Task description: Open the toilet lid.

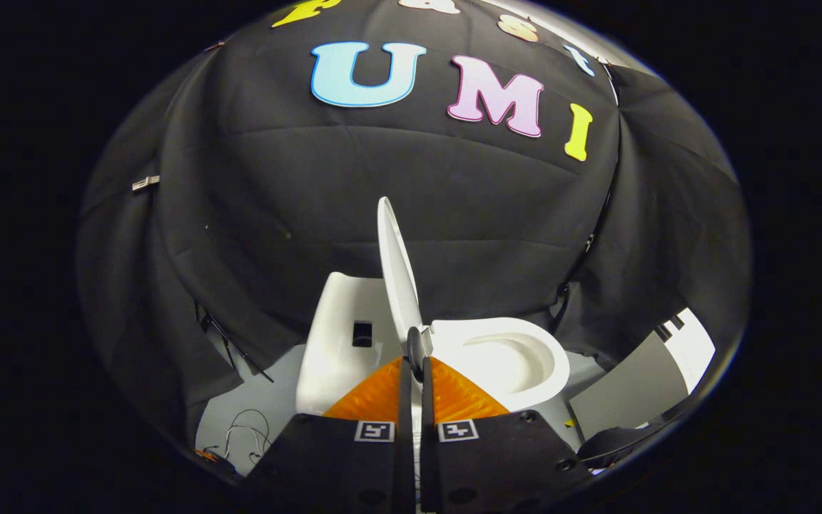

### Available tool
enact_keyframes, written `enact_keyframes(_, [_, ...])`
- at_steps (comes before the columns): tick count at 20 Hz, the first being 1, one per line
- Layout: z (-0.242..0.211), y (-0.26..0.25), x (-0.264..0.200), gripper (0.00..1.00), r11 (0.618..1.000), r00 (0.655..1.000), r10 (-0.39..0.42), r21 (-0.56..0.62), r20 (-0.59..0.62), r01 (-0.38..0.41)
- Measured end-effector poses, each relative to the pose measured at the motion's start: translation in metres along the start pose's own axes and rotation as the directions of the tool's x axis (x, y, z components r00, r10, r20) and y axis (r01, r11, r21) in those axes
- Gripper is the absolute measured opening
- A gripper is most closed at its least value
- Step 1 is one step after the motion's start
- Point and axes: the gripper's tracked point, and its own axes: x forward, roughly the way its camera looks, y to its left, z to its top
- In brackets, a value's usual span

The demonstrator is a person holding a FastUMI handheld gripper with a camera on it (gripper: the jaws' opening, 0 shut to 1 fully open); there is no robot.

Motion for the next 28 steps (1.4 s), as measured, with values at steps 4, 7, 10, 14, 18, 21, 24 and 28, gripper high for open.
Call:
enact_keyframes(4, [0.012, 0.021, -0.008, 0.57, 0.992, 0.992, 0.127, 0.009, 0.015, -0.127])
enact_keyframes(7, [0.02, 0.016, -0.011, 0.99, 0.988, 0.988, 0.153, -0.021, 0.024, -0.153])
enact_keyframes(10, [0.025, 0.015, -0.013, 0.99, 0.983, 0.982, 0.184, -0.02, 0.043, -0.183])
enact_keyframes(14, [0.046, 0.005, -0.02, 0.99, 0.972, 0.968, 0.234, 0.002, 0.087, -0.235])
enact_keyframes(18, [0.077, -0.012, -0.034, 1.0, 0.942, 0.936, 0.323, 0.047, 0.142, -0.332])
enact_keyframes(21, [0.103, -0.042, -0.041, 1.0, 0.918, 0.904, 0.378, 0.046, 0.2, -0.394])
enact_keyframes(24, [0.12, -0.082, -0.038, 1.0, 0.892, 0.87, 0.422, 0.053, 0.255, -0.448])
enact_keyframes(28, [0.118, -0.153, -0.013, 0.99, 0.887, 0.859, 0.424, 0.059, 0.287, -0.457])
